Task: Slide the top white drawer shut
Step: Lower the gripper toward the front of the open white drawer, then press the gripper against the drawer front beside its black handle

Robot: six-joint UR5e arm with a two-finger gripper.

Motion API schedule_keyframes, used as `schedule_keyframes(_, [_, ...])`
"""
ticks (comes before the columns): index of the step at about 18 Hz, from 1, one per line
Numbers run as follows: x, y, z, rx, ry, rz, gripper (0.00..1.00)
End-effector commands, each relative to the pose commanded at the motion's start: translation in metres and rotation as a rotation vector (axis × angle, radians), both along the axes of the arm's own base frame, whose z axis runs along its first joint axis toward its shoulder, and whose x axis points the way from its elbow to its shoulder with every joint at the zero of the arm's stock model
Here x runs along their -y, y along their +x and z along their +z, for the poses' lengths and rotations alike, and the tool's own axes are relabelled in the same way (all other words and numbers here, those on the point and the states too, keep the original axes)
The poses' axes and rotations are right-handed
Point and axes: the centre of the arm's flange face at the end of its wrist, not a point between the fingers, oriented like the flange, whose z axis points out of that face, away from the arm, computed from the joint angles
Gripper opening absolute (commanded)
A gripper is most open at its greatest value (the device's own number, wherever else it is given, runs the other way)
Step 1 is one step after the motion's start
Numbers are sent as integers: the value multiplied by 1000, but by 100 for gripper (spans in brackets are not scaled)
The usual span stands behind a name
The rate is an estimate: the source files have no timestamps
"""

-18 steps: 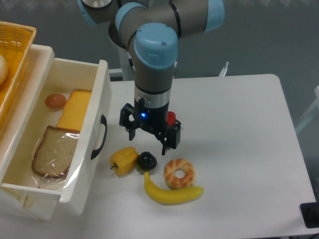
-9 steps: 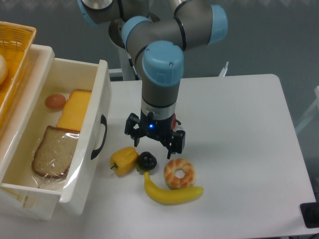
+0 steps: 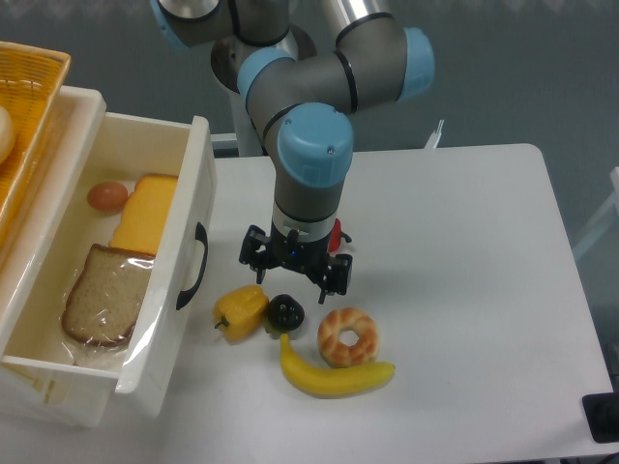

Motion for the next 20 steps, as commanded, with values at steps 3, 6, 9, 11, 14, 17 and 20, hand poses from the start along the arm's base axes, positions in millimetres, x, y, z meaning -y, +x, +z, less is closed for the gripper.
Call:
schedule_keyframes(3, [-2, 1, -8, 20, -14, 65, 100])
schedule_keyframes(6, [-5, 6, -18, 37, -30, 83, 100])
schedule_keyframes(9, [-10, 10, -28, 72, -33, 97, 100])
schedule_keyframes(11, [-14, 13, -39, 95, -44, 109, 100])
schedule_keyframes(14, [-16, 19, -47, 134, -39, 128, 100])
schedule_keyframes(17, [-18, 22, -54, 179, -20, 133, 100])
schedule_keyframes(20, [-20, 24, -57, 206, -7, 133, 100])
